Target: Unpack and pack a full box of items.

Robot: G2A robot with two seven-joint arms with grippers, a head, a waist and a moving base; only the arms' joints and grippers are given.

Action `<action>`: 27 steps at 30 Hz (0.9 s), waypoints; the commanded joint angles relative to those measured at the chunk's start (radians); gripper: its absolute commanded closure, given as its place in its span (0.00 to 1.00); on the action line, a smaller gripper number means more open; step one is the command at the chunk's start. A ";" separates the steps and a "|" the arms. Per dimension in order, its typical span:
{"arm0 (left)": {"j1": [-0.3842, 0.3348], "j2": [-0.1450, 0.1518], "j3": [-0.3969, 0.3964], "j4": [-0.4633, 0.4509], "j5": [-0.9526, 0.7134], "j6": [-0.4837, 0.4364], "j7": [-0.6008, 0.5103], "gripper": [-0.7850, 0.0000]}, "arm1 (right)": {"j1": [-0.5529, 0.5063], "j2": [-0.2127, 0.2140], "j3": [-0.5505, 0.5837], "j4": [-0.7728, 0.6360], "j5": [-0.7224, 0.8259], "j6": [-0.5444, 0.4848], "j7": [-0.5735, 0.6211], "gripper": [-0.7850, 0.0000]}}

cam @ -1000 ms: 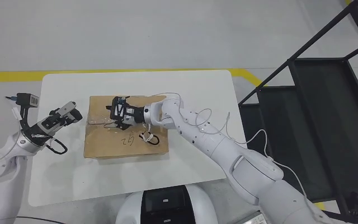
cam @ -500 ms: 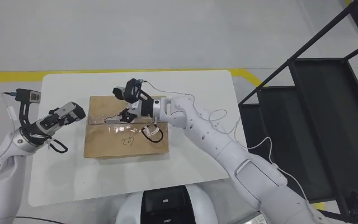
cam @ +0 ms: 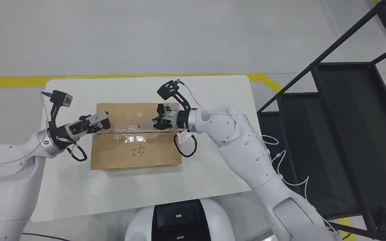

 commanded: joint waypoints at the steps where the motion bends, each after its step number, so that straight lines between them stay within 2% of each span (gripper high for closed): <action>1: -0.006 -0.001 0.014 0.004 -0.017 0.000 -0.022 0.00 | -0.038 0.010 0.022 -0.045 0.017 0.002 0.049 0.00; 7: -0.019 -0.006 0.061 -0.022 -0.041 -0.006 -0.068 0.00 | -0.147 0.044 0.146 -0.139 0.119 -0.030 0.095 0.00; 18: -0.081 -0.032 0.253 -0.081 0.093 0.043 -0.015 0.00 | -0.330 0.095 0.411 -0.213 0.444 -0.125 0.100 0.00; 27: -0.146 -0.057 0.360 -0.004 0.140 0.063 0.061 0.00 | -0.382 0.113 0.457 -0.189 0.537 -0.174 0.047 0.00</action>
